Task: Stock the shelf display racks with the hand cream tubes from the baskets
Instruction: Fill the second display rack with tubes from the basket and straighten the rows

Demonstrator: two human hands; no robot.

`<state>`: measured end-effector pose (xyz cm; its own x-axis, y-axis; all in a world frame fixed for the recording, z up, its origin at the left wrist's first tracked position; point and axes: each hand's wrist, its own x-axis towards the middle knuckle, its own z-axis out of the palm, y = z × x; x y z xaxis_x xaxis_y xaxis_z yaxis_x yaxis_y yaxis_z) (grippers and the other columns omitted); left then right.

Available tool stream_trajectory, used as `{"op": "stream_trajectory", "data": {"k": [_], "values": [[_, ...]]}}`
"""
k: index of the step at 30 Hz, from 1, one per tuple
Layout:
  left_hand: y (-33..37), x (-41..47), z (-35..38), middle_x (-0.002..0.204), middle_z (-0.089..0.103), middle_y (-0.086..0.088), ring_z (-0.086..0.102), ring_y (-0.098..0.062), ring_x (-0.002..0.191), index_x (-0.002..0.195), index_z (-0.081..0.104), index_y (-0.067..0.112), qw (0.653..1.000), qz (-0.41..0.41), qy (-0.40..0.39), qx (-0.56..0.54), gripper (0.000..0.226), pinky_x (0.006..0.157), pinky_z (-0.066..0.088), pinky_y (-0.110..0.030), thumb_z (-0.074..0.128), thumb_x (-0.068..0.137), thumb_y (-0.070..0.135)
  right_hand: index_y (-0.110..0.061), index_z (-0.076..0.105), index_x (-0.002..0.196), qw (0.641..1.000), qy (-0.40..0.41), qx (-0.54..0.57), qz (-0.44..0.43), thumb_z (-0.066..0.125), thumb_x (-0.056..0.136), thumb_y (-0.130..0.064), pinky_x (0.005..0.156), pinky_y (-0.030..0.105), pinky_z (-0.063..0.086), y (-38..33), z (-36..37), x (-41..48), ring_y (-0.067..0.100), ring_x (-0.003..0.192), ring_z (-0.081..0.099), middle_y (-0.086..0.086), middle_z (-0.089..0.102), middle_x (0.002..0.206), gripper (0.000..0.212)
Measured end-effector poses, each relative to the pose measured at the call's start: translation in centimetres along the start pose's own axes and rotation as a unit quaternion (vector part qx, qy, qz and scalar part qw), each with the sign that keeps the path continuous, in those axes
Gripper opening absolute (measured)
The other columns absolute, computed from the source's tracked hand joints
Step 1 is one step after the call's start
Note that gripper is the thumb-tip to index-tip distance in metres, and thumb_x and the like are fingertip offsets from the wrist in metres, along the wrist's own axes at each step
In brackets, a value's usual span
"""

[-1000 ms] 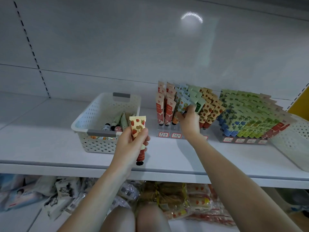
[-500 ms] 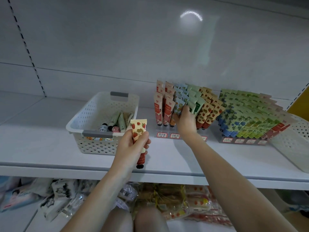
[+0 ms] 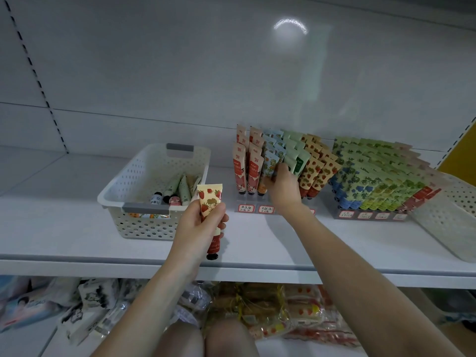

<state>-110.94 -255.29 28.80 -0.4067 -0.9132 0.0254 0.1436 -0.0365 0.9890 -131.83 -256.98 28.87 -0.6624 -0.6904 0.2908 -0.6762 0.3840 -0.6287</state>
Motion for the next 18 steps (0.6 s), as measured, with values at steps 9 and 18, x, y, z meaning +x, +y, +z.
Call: {"op": "stream_trajectory", "data": {"k": [9,18], "values": [[0.8,-0.1,0.2,0.076,0.065,-0.001,0.058,-0.011,0.069,0.096,0.056,0.025,0.999,0.003,-0.003,-0.049,0.01,0.065,0.05,-0.026,0.046,0.096,0.028,0.003,0.048,0.113,1.0,0.016,0.006,0.011,0.049,0.092,-0.007,0.071,0.041,0.052,0.3,-0.6,-0.7,0.038,0.09,0.062,0.023,0.064,0.1,0.023],[4.1,-0.6,0.3,0.095,0.07,-0.003,0.065,-0.016,0.095,0.099,0.065,0.018,0.983,0.002,-0.023,-0.185,0.014,0.078,0.048,-0.027,0.052,0.092,0.016,-0.018,0.063,0.079,0.959,-0.044,0.267,-0.077,0.056,0.092,-0.016,0.069,0.022,0.055,-2.7,-5.9,-7.4,0.013,0.072,0.066,0.0,0.067,0.077,0.015]]}}
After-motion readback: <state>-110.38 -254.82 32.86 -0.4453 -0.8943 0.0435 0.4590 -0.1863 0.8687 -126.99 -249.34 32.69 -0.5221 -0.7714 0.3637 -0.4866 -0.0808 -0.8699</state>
